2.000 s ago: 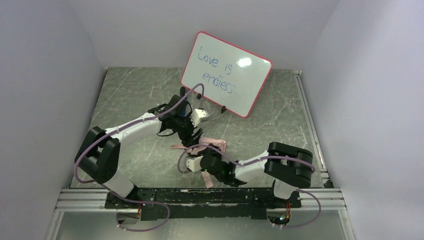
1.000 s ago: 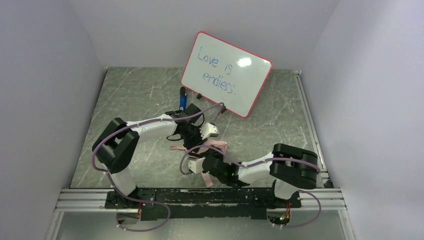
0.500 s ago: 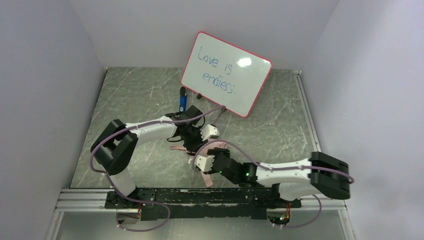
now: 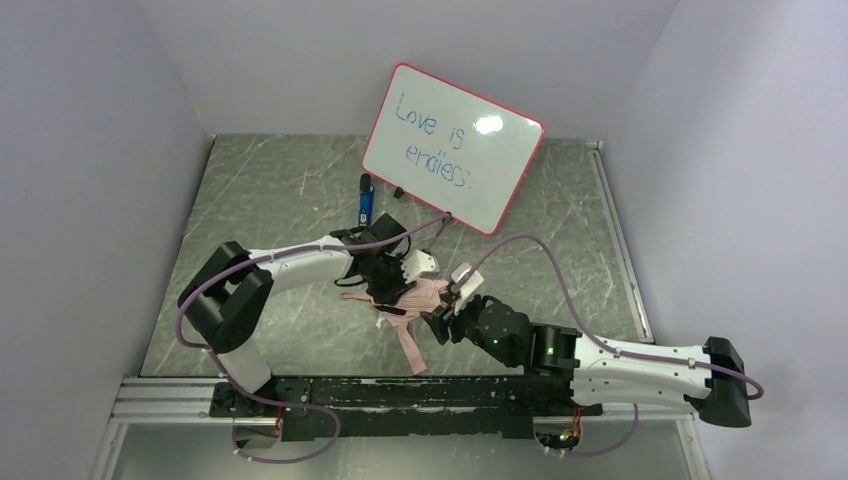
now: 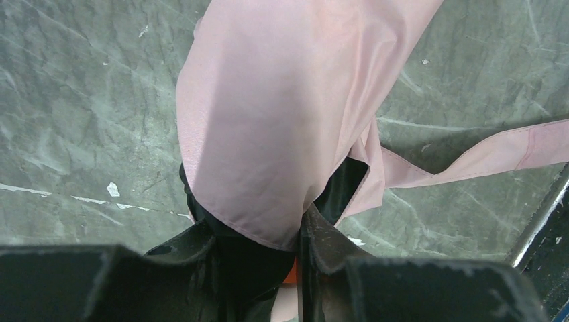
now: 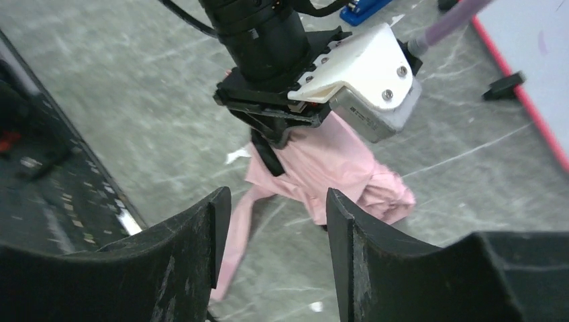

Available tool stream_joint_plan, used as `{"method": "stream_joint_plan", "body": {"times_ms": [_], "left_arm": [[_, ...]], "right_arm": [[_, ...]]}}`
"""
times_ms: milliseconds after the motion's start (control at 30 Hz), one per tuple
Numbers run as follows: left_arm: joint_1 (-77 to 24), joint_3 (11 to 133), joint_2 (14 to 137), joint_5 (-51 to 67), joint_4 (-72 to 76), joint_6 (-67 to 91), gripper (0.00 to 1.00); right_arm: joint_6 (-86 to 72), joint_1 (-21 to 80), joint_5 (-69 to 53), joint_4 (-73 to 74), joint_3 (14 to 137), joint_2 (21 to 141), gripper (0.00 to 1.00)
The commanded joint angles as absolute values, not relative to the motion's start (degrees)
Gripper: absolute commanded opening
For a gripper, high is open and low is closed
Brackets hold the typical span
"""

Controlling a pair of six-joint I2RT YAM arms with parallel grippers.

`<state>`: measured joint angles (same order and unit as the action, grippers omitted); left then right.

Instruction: Put away the umbrella

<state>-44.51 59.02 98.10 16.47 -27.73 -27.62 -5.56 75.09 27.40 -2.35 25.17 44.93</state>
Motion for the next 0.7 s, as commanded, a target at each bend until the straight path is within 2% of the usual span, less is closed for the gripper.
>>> {"method": "stream_joint_plan", "body": {"times_ms": [0, 200, 367, 667], "left_arm": [[-44.1, 55.8, 99.8, 5.8, -25.9, -27.5, 0.05], [-44.1, 55.7, 99.3, 5.0, -26.0, -27.5, 0.05], [-44.4, 55.8, 99.3, 5.3, -26.1, -27.6, 0.05], [-44.5, 55.5, 99.2, 5.2, -26.0, -27.4, 0.05]], "right_arm": [[-27.5, 75.4, 27.4, 5.8, 26.9, 42.8, 0.58], [-47.2, 75.4, 27.4, 3.1, 20.7, 44.0, 0.57], [-52.4, 75.4, 27.2, -6.6, 16.9, 48.6, 0.57], [-56.7, 75.2, 25.7, -16.3, 18.4, 64.5, 0.58]]}}
